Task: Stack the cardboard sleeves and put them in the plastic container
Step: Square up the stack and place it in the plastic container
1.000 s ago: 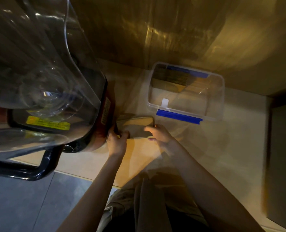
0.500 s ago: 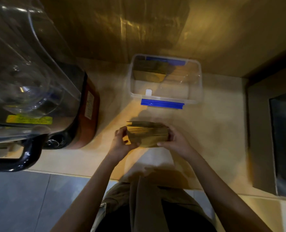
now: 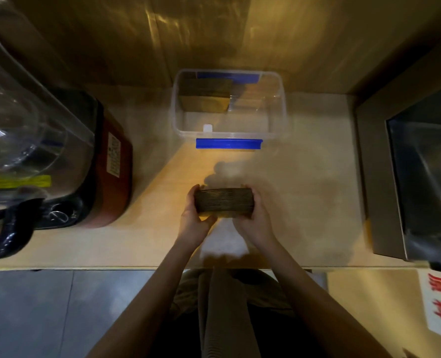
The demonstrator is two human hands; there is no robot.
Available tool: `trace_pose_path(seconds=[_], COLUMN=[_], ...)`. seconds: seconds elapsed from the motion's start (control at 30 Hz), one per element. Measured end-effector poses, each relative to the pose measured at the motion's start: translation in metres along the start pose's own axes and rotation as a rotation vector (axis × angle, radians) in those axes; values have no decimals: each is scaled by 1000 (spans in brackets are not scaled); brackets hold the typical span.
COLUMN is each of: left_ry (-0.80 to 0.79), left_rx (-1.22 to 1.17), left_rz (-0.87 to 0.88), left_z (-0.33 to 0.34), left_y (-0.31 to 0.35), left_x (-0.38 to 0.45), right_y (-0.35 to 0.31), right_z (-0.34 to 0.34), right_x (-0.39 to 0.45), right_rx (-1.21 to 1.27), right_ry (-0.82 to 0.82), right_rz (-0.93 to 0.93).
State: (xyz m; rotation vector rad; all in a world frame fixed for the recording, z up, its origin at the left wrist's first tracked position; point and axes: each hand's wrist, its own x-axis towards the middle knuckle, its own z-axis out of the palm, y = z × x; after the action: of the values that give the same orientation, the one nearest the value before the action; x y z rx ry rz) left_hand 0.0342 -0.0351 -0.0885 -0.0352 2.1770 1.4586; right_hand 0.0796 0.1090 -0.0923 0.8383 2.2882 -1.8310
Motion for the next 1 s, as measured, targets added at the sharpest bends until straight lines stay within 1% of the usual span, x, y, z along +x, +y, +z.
trace_pose_path(seconds=[0.1, 0.3, 0.4, 0.6, 0.73, 0.87, 1.0], left_ry=[19, 35, 45, 15, 26, 10, -39], left_rx=[-27, -72, -92, -90, -32, 91, 167], left_rz=[-4, -47, -64, -78, -61, -20, 39], left_z=[-1, -1, -5, -9, -14, -22, -39], left_y=[2, -7, -8, -16, -20, -19, -8], left_x=[0, -7, -4, -4, -5, -2, 4], right_y=[0, 6, 4, 6, 5, 0, -14], right_z=[1, 10, 12, 6, 6, 4, -11], right_x=[0, -3, -4, -2, 2, 5, 11], right_rx=[17, -52, -37, -98, -144, -173, -180], right_ry=[21, 19, 2, -50, -69, -91, -193], right_rz=[-1, 14, -11, -23, -9, -23, -18])
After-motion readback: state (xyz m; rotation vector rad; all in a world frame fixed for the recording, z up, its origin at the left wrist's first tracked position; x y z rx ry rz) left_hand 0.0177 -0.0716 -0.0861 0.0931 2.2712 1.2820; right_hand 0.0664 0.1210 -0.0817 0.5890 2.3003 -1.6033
